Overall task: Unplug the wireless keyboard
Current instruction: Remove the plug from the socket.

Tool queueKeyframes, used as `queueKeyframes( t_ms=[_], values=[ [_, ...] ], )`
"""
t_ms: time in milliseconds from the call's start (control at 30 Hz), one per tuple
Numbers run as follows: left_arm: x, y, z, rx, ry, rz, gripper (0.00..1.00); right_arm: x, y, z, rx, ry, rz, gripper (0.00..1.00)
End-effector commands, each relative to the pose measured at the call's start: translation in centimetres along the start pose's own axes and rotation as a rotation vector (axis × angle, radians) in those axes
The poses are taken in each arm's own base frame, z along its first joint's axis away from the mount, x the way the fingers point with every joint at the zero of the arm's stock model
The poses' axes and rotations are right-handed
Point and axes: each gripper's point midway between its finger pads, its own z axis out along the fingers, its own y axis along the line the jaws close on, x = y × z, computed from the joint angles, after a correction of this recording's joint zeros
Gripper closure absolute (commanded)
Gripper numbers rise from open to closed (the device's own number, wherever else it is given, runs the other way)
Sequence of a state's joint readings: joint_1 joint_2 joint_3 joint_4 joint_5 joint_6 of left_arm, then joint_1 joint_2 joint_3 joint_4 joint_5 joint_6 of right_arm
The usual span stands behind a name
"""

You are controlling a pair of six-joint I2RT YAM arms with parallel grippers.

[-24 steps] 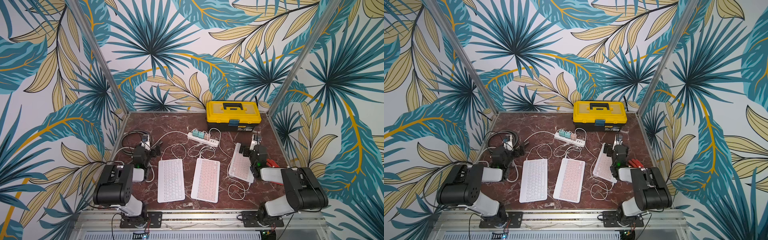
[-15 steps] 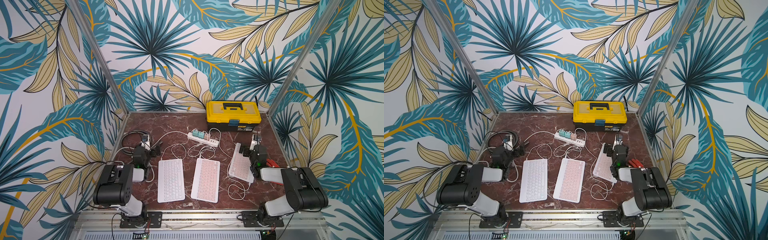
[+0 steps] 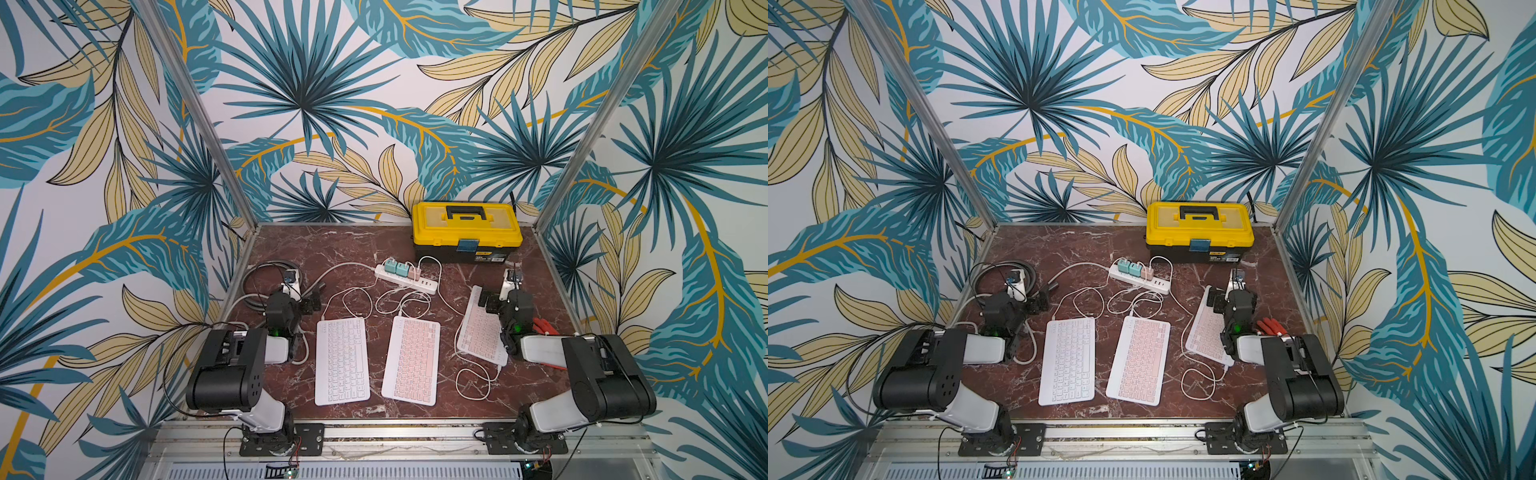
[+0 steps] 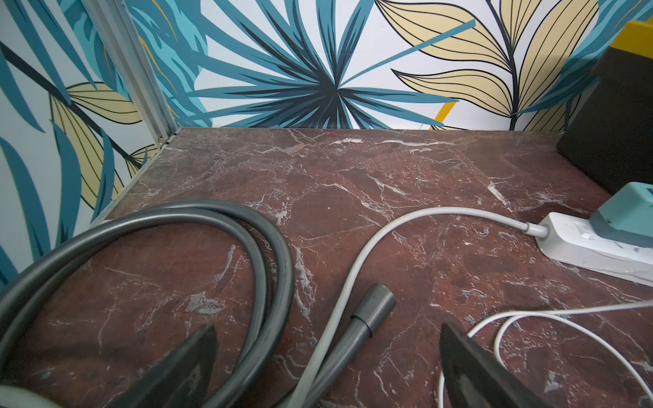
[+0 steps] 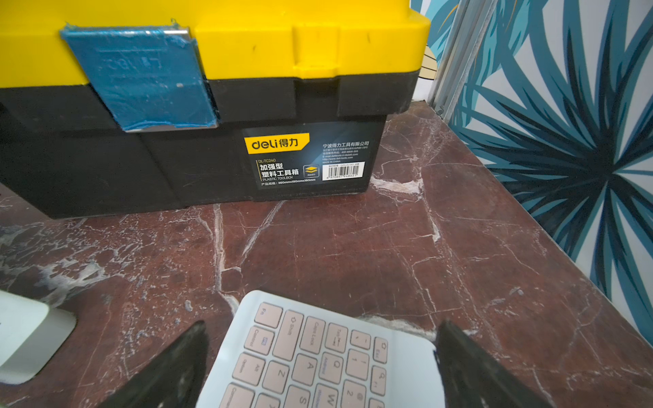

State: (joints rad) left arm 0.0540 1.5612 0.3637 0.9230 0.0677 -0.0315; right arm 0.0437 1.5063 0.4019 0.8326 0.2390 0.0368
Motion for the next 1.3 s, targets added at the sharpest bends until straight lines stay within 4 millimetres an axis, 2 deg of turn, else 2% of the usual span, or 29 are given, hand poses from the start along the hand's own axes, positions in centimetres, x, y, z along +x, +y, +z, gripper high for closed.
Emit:
queueKeyframes(
  t_ms=[0, 167, 233, 267, 367, 500, 600, 700, 833, 967, 1167, 1267],
  values=[
    [-1.3, 0.2, 0.1, -0.004, -0.029, 0.007, 0.0, -0.8, -0.4, 0.0, 0.015, -0.019, 0.01, 0.0],
    [-1.3, 0.2, 0.2, -0.004, -0.03, 0.006, 0.01, -0.8, -0.3, 0.0, 0.011, -0.019, 0.012, 0.01],
    [-1.6, 0.7, 0.1, -0.034, -0.038, -0.004, 0.01, -1.4, 0.0, -0.1, -0.007, -0.038, -0.001, 0.01],
    [-2.3, 1.3, -0.1, -0.064, -0.054, -0.017, 0.01, -1.6, 0.4, -0.2, -0.026, -0.01, -0.017, 0.01],
    [-3.4, 0.9, -1.0, -0.027, -0.071, -0.022, 0.01, -2.8, 0.5, -0.6, -0.028, 0.106, -0.001, 0.01],
    [-4.9, 0.3, -1.8, -0.004, -0.071, -0.011, 0.01, -4.1, 1.7, -1.8, -0.099, 0.139, 0.048, 0.01],
    [-7.1, 0.3, -2.9, -0.011, -0.121, -0.016, 0.01, -5.0, 2.1, -2.6, -0.129, 0.159, 0.083, 0.01],
    [-8.8, -0.5, -3.4, 0.026, -0.127, -0.045, 0.01, -5.1, 2.6, -3.3, -0.15, 0.233, 0.109, 0.01],
    [-9.1, -1.7, -3.0, 0.086, -0.047, -0.134, 0.02, -4.8, 3.5, -4.1, -0.19, 0.32, 0.14, 0.03],
    [-8.6, -4.4, -2.7, 0.163, 0.052, -0.213, 0.07, -4.5, 4.7, -5.0, -0.247, 0.357, 0.153, 0.06],
    [-7.2, -10.9, -1.8, 0.263, 0.206, -0.25, 0.1, -3.7, 6.4, -5.7, -0.291, 0.412, 0.111, 0.08],
    [-6.8, -13.7, -1.5, 0.306, 0.257, -0.276, 0.1, -2.6, 7.5, -6.2, -0.316, 0.462, 0.072, 0.1]
  ],
)
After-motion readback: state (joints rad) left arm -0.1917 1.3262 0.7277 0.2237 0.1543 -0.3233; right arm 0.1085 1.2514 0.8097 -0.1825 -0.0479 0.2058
